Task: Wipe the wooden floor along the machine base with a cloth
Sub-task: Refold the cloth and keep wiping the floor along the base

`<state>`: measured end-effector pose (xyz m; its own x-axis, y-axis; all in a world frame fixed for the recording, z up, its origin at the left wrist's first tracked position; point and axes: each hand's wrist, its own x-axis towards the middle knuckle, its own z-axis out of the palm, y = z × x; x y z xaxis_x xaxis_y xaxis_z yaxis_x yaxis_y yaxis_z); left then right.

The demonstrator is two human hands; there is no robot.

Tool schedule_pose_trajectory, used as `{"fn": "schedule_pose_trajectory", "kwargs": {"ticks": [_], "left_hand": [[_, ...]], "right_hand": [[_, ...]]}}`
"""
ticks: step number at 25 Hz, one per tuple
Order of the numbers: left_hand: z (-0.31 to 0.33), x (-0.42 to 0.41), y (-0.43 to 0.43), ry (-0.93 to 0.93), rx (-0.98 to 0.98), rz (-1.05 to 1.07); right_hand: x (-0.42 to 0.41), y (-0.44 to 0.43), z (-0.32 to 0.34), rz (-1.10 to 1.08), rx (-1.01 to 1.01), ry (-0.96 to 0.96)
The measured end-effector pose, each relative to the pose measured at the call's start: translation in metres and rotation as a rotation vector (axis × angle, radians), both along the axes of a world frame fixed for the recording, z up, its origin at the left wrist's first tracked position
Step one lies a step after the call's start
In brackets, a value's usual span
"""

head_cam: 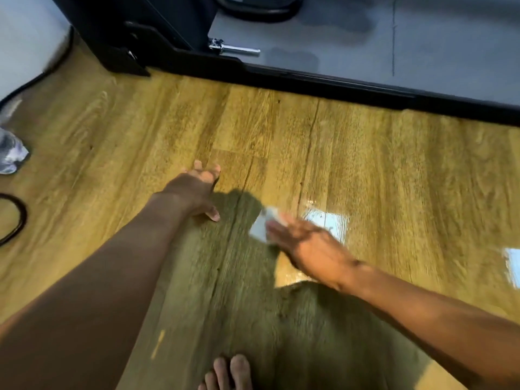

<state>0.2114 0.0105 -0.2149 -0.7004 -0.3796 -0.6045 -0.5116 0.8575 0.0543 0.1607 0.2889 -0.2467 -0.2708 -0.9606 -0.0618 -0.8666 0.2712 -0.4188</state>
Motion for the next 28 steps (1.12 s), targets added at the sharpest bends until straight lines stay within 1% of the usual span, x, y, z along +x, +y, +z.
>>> {"fn": "schedule_pose_trajectory", "kwargs": {"ticks": [2,3,4,5,6,8,9,10,12,13,14,15,16,19,20,21,22,23,25,26,27,28], "left_hand": [[0.002,0.004,-0.011,-0.016,-0.033,-0.097],[0.002,0.007,-0.015,-0.022,-0.048,-0.127],[0.001,0.012,-0.019,-0.027,-0.061,-0.142],[0.001,0.016,-0.022,-0.029,-0.072,-0.142],[0.0,0.018,-0.024,-0.032,-0.075,-0.127],[0.0,0.016,-0.027,-0.041,-0.066,-0.088],[-0.001,0.014,-0.029,-0.052,-0.06,-0.078],[-0.002,0.013,-0.032,-0.062,-0.053,-0.074],[-0.004,0.01,-0.037,-0.071,-0.048,-0.091],[-0.005,0.009,-0.038,-0.07,-0.052,-0.109],[-0.006,0.008,-0.039,-0.069,-0.062,-0.127],[-0.006,0.007,-0.039,-0.071,-0.075,-0.142],[-0.006,0.006,-0.038,-0.082,-0.084,-0.15],[-0.004,0.008,-0.037,-0.101,-0.093,-0.149],[-0.003,0.008,-0.036,-0.1,-0.092,-0.156],[-0.003,0.009,-0.035,-0.095,-0.095,-0.167],[-0.004,0.009,-0.035,-0.085,-0.102,-0.181],[-0.005,0.01,-0.037,-0.072,-0.107,-0.193],[-0.006,0.011,-0.037,-0.062,-0.111,-0.194],[-0.006,0.011,-0.036,-0.063,-0.114,-0.188],[-0.006,0.01,-0.036,-0.065,-0.116,-0.182],[-0.006,0.01,-0.036,-0.068,-0.112,-0.177]], "right_hand": [[0.037,0.005,0.002,0.293,0.025,-0.043],[0.036,0.003,0.002,0.41,-0.003,-0.022],[0.026,-0.004,0.001,0.454,-0.006,0.046],[0.011,-0.014,0.003,0.452,0.036,0.111],[-0.005,-0.024,0.004,0.401,0.051,0.133],[-0.023,-0.036,0.006,0.188,0.026,0.13],[-0.023,-0.038,0.009,0.147,0.034,0.156],[-0.016,-0.039,0.01,0.187,0.022,0.186],[0.001,-0.036,0.012,0.443,0.012,0.241],[0.003,-0.035,0.011,0.543,0.035,0.237],[-0.002,-0.037,0.01,0.585,0.067,0.216],[-0.016,-0.046,0.01,0.553,0.057,0.203],[-0.031,-0.057,0.011,0.445,0.039,0.168],[-0.061,-0.094,0.01,-0.035,0.048,0.065],[-0.058,-0.098,0.007,-0.112,0.066,0.073],[-0.051,-0.099,0.007,-0.122,0.08,0.102],[-0.04,-0.097,0.005,-0.048,0.057,0.157],[-0.03,-0.09,0.006,0.08,0.029,0.178],[-0.028,-0.077,0.009,0.335,0.03,0.155],[-0.04,-0.079,0.01,0.395,0.032,0.142],[-0.054,-0.087,0.013,0.364,0.032,0.125],[-0.07,-0.101,0.015,0.25,0.052,0.106]]}}
